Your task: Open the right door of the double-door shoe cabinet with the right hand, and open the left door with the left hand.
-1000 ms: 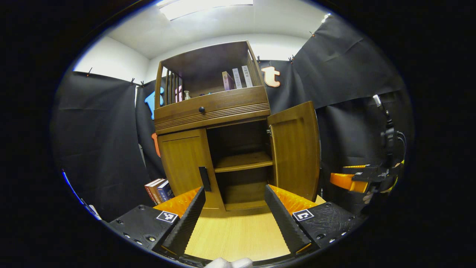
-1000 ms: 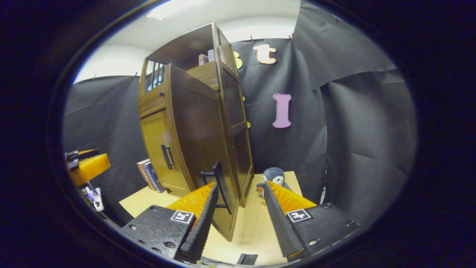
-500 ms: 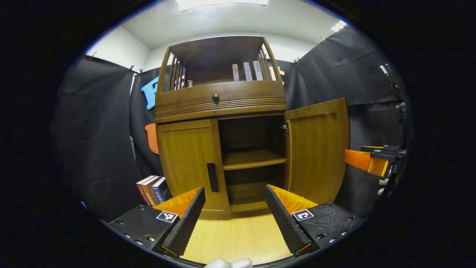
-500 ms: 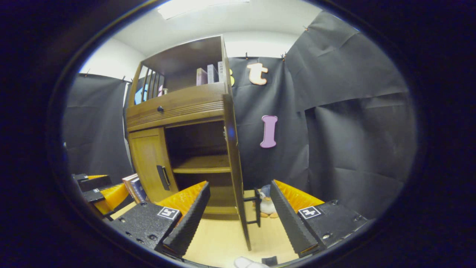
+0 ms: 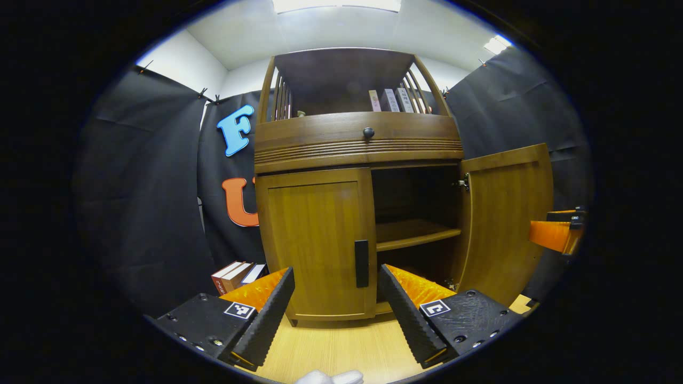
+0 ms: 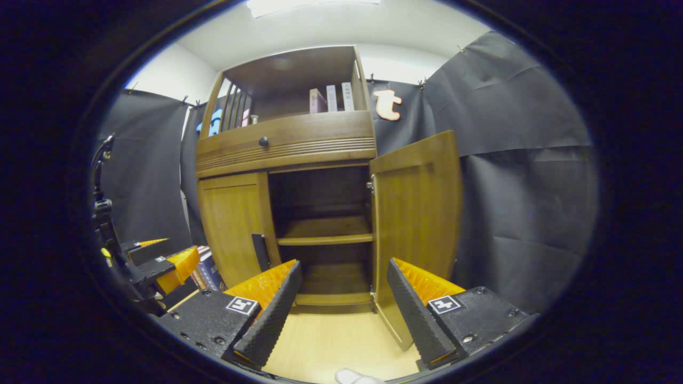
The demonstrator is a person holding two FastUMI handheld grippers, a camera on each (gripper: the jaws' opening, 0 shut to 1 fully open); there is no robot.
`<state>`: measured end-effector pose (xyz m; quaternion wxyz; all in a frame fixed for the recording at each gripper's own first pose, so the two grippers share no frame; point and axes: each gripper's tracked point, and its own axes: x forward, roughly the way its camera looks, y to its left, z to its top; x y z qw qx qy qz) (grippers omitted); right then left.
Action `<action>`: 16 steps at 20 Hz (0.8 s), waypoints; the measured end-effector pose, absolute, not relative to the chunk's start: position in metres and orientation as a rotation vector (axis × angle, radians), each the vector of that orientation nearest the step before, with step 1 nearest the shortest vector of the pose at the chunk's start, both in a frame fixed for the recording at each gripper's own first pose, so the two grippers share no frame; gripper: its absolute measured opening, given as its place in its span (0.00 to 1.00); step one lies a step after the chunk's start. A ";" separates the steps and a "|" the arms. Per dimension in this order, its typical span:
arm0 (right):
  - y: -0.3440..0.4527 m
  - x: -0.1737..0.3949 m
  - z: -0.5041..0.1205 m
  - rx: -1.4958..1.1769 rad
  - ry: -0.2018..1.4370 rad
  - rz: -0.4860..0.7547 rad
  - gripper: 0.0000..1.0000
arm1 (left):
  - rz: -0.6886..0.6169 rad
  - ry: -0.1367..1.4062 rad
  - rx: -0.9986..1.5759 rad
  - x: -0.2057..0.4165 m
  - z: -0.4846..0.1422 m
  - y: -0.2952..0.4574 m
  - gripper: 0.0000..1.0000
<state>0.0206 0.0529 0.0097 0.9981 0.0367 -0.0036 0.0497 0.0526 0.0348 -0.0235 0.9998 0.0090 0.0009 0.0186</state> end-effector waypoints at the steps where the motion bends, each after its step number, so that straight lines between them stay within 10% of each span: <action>1: 0.061 0.020 0.007 0.061 0.003 0.100 1.00 | 0.028 0.003 0.012 0.061 -0.027 0.037 0.96; 16: 0.037 0.026 -0.012 0.030 0.117 -0.059 1.00 | -0.059 0.012 -0.011 0.208 -0.078 0.001 0.96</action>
